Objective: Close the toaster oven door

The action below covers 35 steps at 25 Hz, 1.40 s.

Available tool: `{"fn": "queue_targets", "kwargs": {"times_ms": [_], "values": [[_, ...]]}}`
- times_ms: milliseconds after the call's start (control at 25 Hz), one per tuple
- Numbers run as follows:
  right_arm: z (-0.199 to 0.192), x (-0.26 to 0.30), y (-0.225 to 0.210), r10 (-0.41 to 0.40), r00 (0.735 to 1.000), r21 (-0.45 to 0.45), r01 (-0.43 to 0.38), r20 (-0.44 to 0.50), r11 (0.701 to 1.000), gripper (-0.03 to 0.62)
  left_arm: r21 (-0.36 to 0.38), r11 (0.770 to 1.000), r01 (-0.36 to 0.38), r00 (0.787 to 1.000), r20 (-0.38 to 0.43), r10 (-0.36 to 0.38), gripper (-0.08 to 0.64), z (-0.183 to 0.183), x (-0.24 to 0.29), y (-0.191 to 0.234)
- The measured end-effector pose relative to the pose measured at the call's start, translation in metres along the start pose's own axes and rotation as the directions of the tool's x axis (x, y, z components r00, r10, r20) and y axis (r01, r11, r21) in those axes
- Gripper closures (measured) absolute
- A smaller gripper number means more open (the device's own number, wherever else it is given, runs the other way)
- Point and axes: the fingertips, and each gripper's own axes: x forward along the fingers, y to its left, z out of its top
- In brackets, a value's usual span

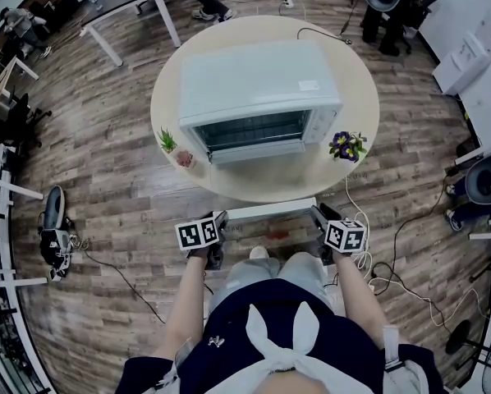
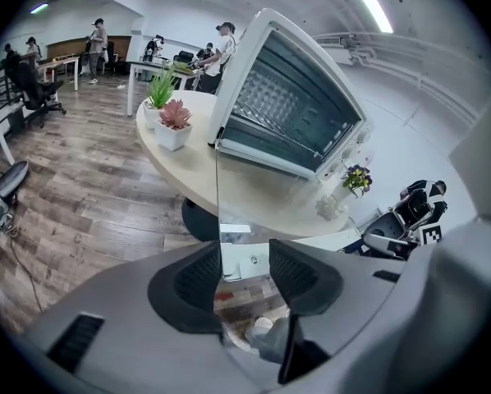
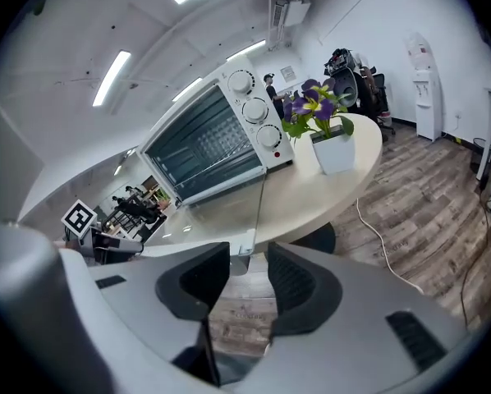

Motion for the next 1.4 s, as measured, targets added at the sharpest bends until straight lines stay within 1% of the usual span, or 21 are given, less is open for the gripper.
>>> {"fn": "queue_targets", "kwargs": {"times_ms": [200,440,800,1080,1280,1400], "values": [[-0.017,-0.003,-0.003,-0.014,0.999,-0.058,0.011,-0.052,0.998,0.436,-0.001,1.0,0.0,1.0,0.006,0.0,0.367,0.003,-0.003,-0.002],[-0.018,0.005,0.01,0.001,0.998,-0.084,-0.007,-0.062,0.996,0.437,-0.011,1.0,0.0,1.0,0.015,0.0,0.367,0.007,-0.008,-0.004],[-0.008,0.014,0.023,0.018,0.998,-0.117,-0.024,-0.055,0.993,0.449,-0.005,1.0,-0.009,1.0,0.017,0.009,0.367,0.012,-0.014,-0.007],[-0.009,0.017,0.025,0.013,0.998,-0.121,-0.02,-0.056,0.992,0.448,-0.006,1.0,-0.007,1.0,0.009,0.007,0.366,0.014,-0.017,-0.007],[-0.002,0.02,0.027,0.01,0.999,-0.143,-0.016,-0.047,0.99,0.451,-0.012,1.0,0.004,1.0,0.031,-0.004,0.365,0.02,-0.023,-0.012],[0.003,0.021,0.031,0.011,0.999,-0.158,-0.016,-0.036,0.987,0.465,-0.019,1.0,0.022,0.998,0.055,-0.021,0.365,0.025,-0.028,-0.015]]}}
